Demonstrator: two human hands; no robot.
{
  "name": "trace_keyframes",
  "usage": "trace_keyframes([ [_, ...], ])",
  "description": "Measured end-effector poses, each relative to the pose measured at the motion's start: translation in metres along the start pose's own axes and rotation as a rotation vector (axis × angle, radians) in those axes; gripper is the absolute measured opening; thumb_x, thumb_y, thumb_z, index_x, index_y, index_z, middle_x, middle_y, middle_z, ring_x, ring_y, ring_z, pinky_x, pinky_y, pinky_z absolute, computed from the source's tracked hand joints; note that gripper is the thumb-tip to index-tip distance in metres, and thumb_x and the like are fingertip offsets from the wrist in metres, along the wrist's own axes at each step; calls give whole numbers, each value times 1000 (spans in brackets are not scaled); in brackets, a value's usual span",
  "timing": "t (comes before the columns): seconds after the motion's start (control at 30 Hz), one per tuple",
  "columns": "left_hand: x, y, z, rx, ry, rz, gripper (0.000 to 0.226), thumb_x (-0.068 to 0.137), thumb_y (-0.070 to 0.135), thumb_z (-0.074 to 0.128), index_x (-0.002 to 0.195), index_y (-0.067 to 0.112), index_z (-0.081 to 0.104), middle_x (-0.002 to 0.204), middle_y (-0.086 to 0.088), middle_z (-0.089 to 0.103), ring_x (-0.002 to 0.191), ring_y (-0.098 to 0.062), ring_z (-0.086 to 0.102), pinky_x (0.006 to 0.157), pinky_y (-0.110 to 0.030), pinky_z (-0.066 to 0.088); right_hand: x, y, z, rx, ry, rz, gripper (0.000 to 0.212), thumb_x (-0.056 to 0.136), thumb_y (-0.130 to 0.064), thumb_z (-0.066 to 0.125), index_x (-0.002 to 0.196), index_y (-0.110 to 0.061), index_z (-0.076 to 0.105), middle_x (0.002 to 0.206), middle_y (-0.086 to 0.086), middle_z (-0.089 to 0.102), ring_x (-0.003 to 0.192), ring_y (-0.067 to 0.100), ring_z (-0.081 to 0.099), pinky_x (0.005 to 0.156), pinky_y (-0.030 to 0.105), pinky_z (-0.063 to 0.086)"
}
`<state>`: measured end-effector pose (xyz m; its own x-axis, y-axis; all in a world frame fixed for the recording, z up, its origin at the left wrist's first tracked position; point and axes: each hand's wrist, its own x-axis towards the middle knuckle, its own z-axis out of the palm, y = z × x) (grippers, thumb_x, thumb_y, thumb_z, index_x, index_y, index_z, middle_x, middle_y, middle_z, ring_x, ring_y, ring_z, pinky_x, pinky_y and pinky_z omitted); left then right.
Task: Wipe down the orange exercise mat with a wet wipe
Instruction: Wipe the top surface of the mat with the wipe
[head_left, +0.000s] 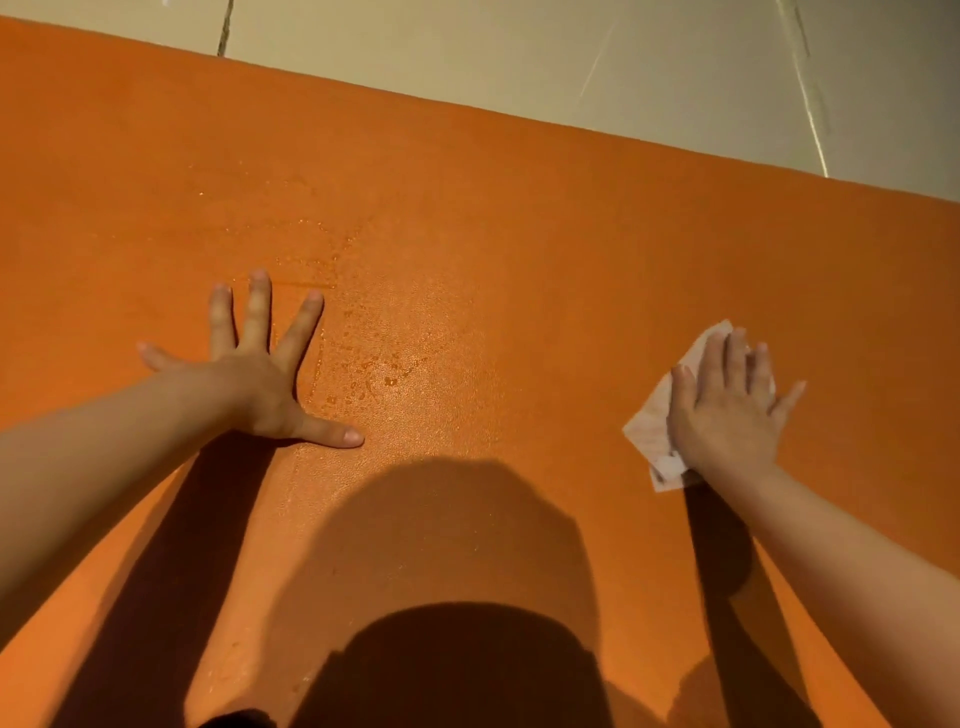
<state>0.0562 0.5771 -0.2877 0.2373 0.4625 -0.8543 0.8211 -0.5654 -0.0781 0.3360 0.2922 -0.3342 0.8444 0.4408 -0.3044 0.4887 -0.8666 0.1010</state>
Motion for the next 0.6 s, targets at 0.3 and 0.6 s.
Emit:
trace_keyframes([
  [0.3, -4, 6, -8, 7, -53, -23, 145, 28, 97, 50, 113, 49, -57, 112, 8, -74, 126, -30, -56, 103, -80, 3, -13, -170, 10, 160, 69, -636, 70, 95, -56, -1, 152, -18, -13, 159, -3, -21, 145, 10, -24, 119, 39, -16],
  [0.6, 0, 4, -9, 17, -59, -33, 143, 24, 97, 45, 114, 50, -56, 112, 9, -74, 101, -22, -65, 104, -80, 2, 121, -100, -29, 117, 94, -448, 72, 99, -63, 11, 157, -22, -1, 165, 1, -8, 151, 18, -9, 122, 40, -7],
])
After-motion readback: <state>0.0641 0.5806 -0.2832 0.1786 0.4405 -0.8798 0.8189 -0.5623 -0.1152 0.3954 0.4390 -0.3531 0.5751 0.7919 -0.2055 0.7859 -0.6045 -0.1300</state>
